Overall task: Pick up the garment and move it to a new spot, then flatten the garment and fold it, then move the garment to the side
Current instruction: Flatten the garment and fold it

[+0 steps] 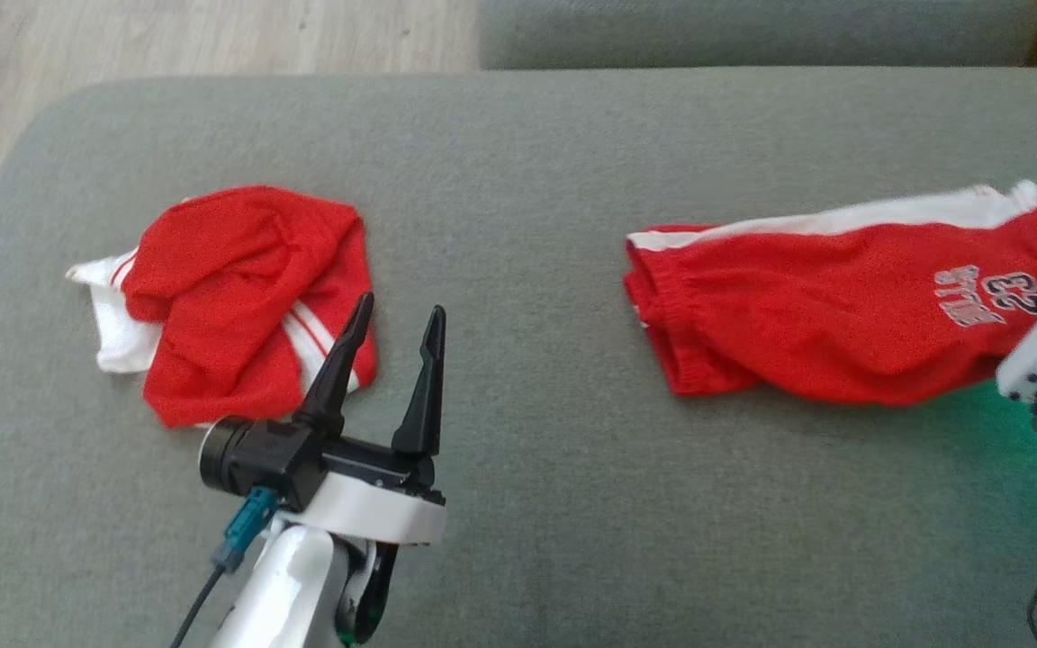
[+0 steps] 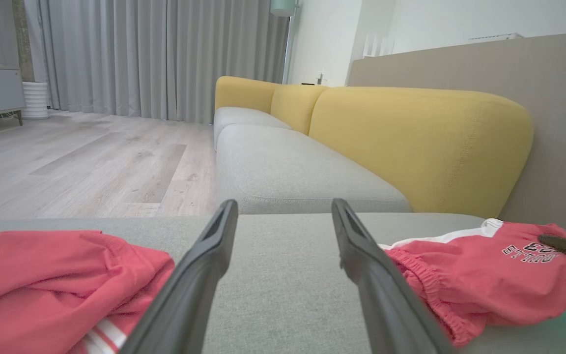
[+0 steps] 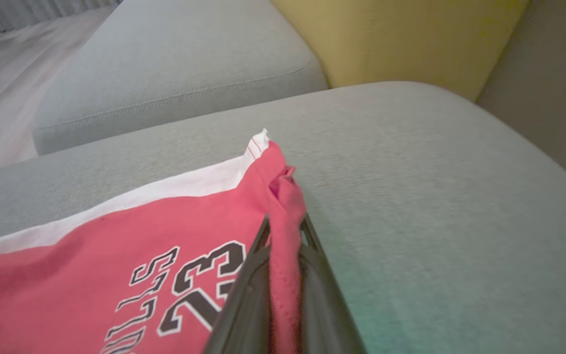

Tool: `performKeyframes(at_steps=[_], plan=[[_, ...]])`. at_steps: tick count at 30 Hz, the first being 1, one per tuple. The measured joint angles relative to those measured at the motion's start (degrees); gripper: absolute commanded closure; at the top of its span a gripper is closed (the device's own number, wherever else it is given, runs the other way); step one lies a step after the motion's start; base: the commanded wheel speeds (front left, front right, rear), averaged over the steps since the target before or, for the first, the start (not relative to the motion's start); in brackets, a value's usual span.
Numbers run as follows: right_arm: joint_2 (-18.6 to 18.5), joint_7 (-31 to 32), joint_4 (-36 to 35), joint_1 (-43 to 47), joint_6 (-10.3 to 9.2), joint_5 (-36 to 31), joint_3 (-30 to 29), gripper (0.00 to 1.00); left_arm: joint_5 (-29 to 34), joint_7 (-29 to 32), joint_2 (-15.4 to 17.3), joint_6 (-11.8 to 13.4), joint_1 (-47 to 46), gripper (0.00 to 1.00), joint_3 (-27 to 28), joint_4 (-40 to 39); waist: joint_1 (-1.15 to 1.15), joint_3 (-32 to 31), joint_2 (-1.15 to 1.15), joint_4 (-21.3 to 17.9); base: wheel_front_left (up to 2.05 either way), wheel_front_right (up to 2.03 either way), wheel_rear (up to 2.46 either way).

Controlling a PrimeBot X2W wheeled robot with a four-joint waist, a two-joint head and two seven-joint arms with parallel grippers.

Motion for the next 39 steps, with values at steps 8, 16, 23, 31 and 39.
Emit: performKeyframes(at_steps=[8, 16, 23, 31, 39], plan=[[-0.4, -1.6, -5.2, 7.5, -0.01, 3.6, -3.4, 1.00, 0.1, 0.0, 0.0, -0.5, 0.9, 0.00, -0.7, -0.6, 0.01, -2.2, 0.00, -2.5, 0.00, 0.00, 0.00], [2.6, -4.5, -10.1, 9.6, -0.01, 5.1, -3.5, 1.00, 0.4, 0.0, 0.2, -0.6, 1.0, 0.00, -1.0, 0.0, 0.01, -3.2, 0.00, -2.3, 0.00, 0.00, 0.00], [4.0, -6.1, -16.1, 10.4, -0.01, 11.2, 2.1, 1.00, 0.4, 0.0, 0.6, -0.5, 1.8, 0.00, -1.0, 0.5, 0.01, -4.6, 0.00, -1.3, 0.00, 0.00, 0.00], [5.5, -6.2, -22.6, 12.6, -0.01, 16.6, 13.1, 1.00, 0.4, 0.3, 1.3, -0.5, 2.0, 0.00, -1.1, 0.2, 0.01, -6.1, 0.00, 0.7, 0.00, 0.00, 0.00], [6.3, -5.5, -23.7, 12.6, -0.01, 18.7, 22.6, 1.00, -0.2, 0.9, 1.6, 0.0, 2.7, 0.00, -1.6, -0.6, 0.01, -6.5, 0.00, 4.0, 0.00, 0.00, 0.00]])
